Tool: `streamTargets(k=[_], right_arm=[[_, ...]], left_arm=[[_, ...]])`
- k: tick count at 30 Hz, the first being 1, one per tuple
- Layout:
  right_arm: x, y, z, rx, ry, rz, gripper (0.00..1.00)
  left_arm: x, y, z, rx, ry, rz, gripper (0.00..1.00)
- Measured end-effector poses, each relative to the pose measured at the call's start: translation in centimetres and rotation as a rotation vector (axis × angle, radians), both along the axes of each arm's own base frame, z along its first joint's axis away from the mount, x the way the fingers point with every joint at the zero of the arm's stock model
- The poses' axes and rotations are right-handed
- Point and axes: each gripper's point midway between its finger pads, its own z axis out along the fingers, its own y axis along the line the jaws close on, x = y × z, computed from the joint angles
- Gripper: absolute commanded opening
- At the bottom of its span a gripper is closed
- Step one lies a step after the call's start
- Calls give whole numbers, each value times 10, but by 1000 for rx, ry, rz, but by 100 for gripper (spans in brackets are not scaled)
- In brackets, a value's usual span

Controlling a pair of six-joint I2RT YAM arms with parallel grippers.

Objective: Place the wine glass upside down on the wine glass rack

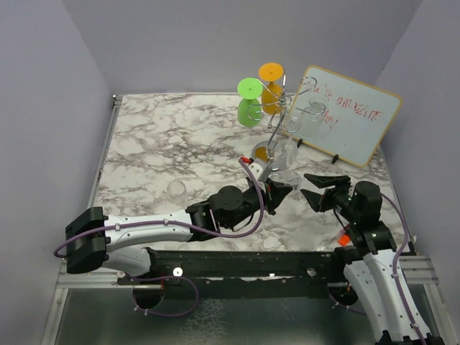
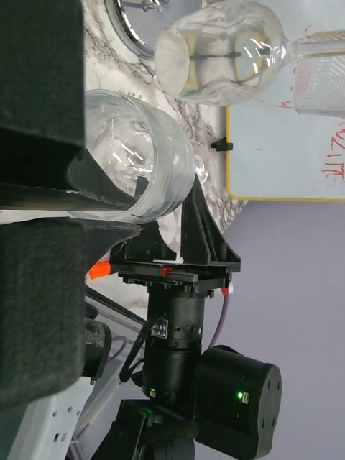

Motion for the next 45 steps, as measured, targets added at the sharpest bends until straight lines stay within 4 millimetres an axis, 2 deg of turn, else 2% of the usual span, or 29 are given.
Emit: streamTargets(k=[12,20,24,27,34,37,40,45], right_arm=[[14,1,8,30,-18,-15,39],[18,3,22,56,-67,-9,19],[20,3,29,82,-79,-13,1],[21,2,33,93,-95,-19,1],[25,1,38,25,-167,-11,1],[28,-3,42,-42,-228,-18,1],[30,-6,50,-101,-294,-25,1],[32,-16,73,-192,-428,-68,1]], left_arm=[[0,-13,1,-3,-24,-11,0],[1,-20,6,-13,-50,-13,0],[2,-20,9,-23,-60,-12,0],[1,-20,10,-24,-60,-15,2],[-1,-19,5,-25,-48,-19,55],[-3,-16,8,-37,-43,-22,71],[-6,-12,13,-26,-29,-28,81],[-8,-8,35,34,-1,-29,88]])
